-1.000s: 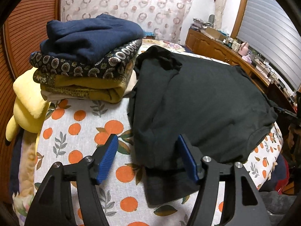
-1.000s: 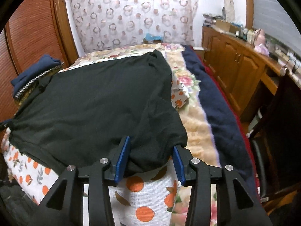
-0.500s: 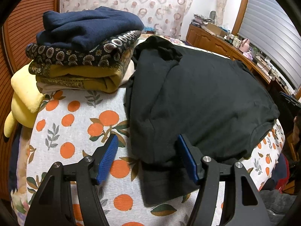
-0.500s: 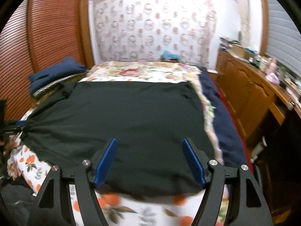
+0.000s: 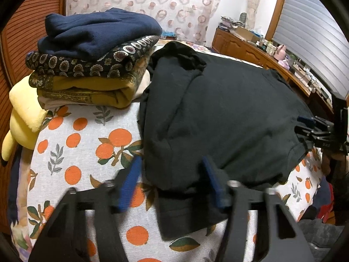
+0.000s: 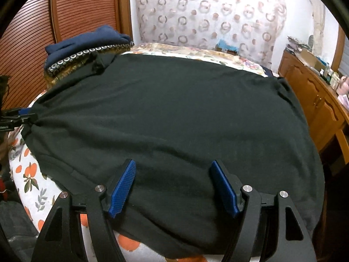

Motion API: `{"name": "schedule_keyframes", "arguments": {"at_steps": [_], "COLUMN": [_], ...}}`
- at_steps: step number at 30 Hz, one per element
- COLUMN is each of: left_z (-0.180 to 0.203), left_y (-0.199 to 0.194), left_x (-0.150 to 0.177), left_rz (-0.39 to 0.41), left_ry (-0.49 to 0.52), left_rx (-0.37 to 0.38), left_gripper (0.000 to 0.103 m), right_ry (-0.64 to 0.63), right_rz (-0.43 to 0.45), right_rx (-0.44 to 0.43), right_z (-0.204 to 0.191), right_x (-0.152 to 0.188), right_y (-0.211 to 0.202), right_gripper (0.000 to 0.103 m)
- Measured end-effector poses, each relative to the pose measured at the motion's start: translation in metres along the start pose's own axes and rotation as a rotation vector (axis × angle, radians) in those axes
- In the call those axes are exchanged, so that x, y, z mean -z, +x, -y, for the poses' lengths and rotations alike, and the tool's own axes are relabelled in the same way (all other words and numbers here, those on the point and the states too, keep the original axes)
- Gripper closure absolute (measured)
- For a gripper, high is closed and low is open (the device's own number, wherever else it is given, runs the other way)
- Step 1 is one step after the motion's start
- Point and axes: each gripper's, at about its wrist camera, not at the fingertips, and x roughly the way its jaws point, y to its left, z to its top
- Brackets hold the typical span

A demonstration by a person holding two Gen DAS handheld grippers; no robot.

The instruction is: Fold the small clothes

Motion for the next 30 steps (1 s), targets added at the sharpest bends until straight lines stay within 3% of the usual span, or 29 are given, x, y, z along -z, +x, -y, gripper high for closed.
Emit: {"name": "schedule_keyframes", "arguments": {"at_steps": [3, 5, 6, 7, 18, 30], "left_z": [-0.001, -0.001, 0.000, 0.000, 0.045, 0.123], "left_y": [0.001, 0.001, 0.002, 0.003, -0.042, -0.035], "left_x": [-0.001, 0.000, 0.000, -0.001, -0.046, -0.113], "left_rz": [0.001, 0.004, 0.002, 0.001, 0.194, 0.233], "left_ry": [-0.008, -0.012, -0.011, -0.013, 0.042, 0.167], "left_rx": [0.013, 0.006, 0.016, 0.031, 0.146, 0.293], "left_gripper": [0.067, 0.079, 0.091, 0.093, 0.094, 0.095], "right_ry": [0.010, 0.006, -0.003, -0.014, 0.007, 0.120], "right_rz": [-0.001, -0.005, -0.008, -0.011, 0.001, 0.104], "right_rx": [0.001, 0.011, 0.022, 0.033, 0.024, 0.045], "right_z": [0.000, -0.004, -0.009, -0.014, -0.011, 0.022], "right_x": [-0.006, -0.006, -0.006, -0.006, -0.002, 0.016], "right_y": [0.002, 0.004, 0.004, 0.007, 0.003, -0.033], "right_gripper": [0.029, 0.029, 0.029, 0.029, 0.029, 0.029]}}
